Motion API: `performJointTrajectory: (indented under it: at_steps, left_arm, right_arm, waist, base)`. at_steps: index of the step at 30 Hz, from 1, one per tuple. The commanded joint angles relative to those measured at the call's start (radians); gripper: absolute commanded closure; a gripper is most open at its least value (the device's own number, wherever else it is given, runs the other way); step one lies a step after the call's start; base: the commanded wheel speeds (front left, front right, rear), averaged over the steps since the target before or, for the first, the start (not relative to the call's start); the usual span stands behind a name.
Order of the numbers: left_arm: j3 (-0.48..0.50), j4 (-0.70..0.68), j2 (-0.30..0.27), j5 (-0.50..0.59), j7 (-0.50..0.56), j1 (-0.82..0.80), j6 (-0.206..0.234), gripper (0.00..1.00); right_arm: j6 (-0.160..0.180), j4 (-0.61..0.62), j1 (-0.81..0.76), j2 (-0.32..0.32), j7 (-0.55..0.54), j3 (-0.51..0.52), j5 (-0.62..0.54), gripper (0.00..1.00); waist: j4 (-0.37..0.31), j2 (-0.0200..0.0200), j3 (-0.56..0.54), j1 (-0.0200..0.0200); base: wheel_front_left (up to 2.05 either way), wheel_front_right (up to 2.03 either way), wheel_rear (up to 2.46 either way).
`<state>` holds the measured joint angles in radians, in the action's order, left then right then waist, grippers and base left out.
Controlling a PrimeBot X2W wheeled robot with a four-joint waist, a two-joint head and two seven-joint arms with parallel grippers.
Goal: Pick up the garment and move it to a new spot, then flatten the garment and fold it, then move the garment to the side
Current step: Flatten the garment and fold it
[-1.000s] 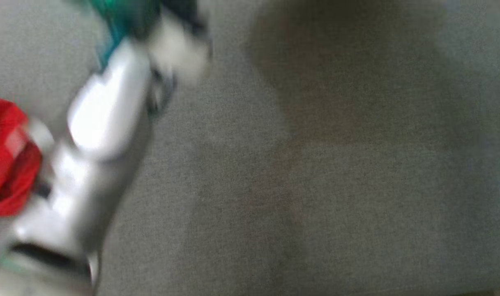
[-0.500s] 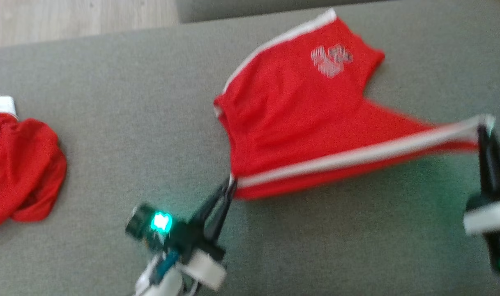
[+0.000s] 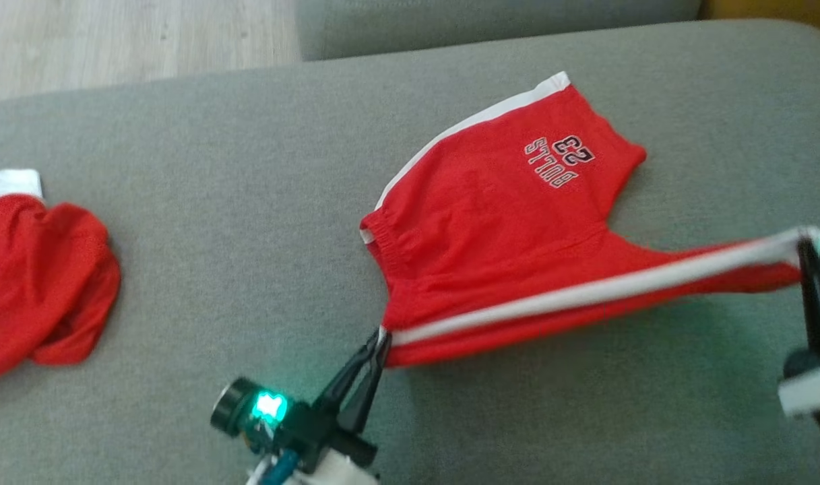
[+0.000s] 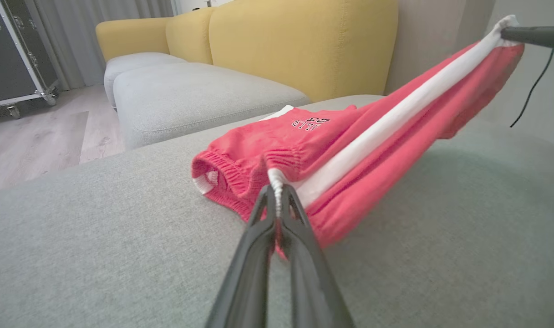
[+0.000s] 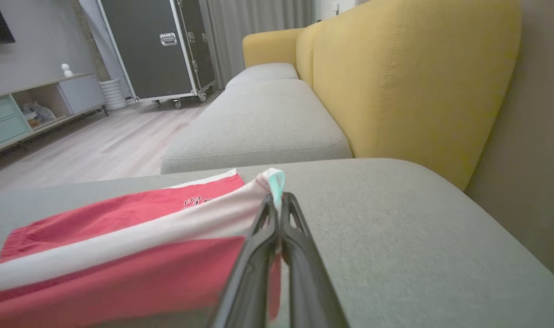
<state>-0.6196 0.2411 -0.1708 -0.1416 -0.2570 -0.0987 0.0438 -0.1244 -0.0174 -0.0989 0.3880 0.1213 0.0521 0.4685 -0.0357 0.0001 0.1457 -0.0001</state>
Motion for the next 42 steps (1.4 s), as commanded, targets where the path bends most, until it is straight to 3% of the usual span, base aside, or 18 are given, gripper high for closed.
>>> performJointTrajectory:
  at_steps: [1, 11, 23, 33, 35, 36, 37, 38, 39, 40, 42]
  left_arm:
    - [0.048, -0.008, 0.003, -0.006, -0.005, -0.071, 0.004, 1.00]
    - [0.045, 0.129, 0.090, -0.061, 0.058, -0.328, -0.052, 1.00]
    - [0.028, 0.250, 0.118, -0.117, 0.090, -0.505, -0.011, 1.00]
    - [-0.036, 0.312, 0.120, -0.206, 0.088, -0.592, 0.027, 1.00]
    - [-0.051, 0.323, 0.120, -0.217, 0.078, -0.603, 0.038, 1.00]
    - [-0.059, 0.330, 0.120, -0.218, 0.073, -0.608, 0.045, 0.90]
    - [-0.065, 0.336, 0.120, -0.223, 0.068, -0.611, 0.050, 0.76]
    - [-0.070, 0.341, 0.120, -0.230, 0.061, -0.614, 0.053, 0.62]
    - [-0.075, 0.345, 0.120, -0.234, 0.054, -0.616, 0.059, 0.39]
    - [-0.079, 0.347, 0.120, -0.239, 0.046, -0.617, 0.066, 0.00]
    - [-0.086, 0.352, 0.120, -0.248, 0.033, -0.614, 0.084, 0.00]
  right_arm:
    - [-0.006, 0.005, 0.101, 0.026, -0.013, -0.007, -0.011, 1.00]
    - [-0.006, -0.242, 0.446, 0.087, -0.059, -0.129, -0.109, 1.00]
    - [-0.006, -0.561, 0.810, 0.124, -0.057, -0.370, -0.084, 1.00]
    - [-0.006, -0.804, 1.013, 0.093, -0.038, -0.547, -0.015, 1.00]
    - [-0.006, -0.828, 1.033, 0.084, -0.016, -0.580, 0.014, 0.82]
    - [-0.006, -0.837, 1.041, 0.081, -0.003, -0.597, 0.029, 0.69]
    - [-0.006, -0.850, 1.047, 0.079, 0.008, -0.611, 0.044, 0.49]
    - [-0.006, -0.856, 1.053, 0.078, 0.027, -0.627, 0.054, 0.00]
    - [-0.006, -0.863, 1.057, 0.079, 0.052, -0.636, 0.068, 0.00]
    - [-0.006, -0.874, 1.059, 0.081, 0.070, -0.642, 0.081, 0.00]
    - [-0.006, -0.889, 1.051, 0.087, 0.095, -0.661, 0.099, 0.00]
  waist:
    - [0.010, -0.0001, 0.023, 0.0001]
    - [0.089, -0.0001, 0.127, 0.0001]
    - [0.129, -0.0001, 0.220, 0.0001]
    - [0.154, -0.0001, 0.271, 0.0001]
    - [0.156, -0.0001, 0.273, 0.0001]
    - [0.157, -0.0001, 0.274, 0.0001]
    - [0.157, -0.0001, 0.274, 0.0001]
    - [0.158, -0.0001, 0.273, 0.0001]
    - [0.158, -0.0001, 0.272, 0.0001]
    - [0.159, -0.0001, 0.270, 0.0001]
    - [0.161, -0.0001, 0.262, 0.0001]
  base:
    - [0.00, 0.00, 0.00]
    - [0.00, 0.00, 0.00]
    - [0.00, 0.00, 0.00]
    - [0.00, 0.00, 0.00]
    - [0.00, 0.00, 0.00]
    - [0.00, 0.00, 0.00]
    - [0.00, 0.00, 0.00]
    - [0.00, 0.00, 0.00]
    - [0.00, 0.00, 0.00]
    - [0.00, 0.00, 0.00]
    - [0.00, 0.00, 0.00]
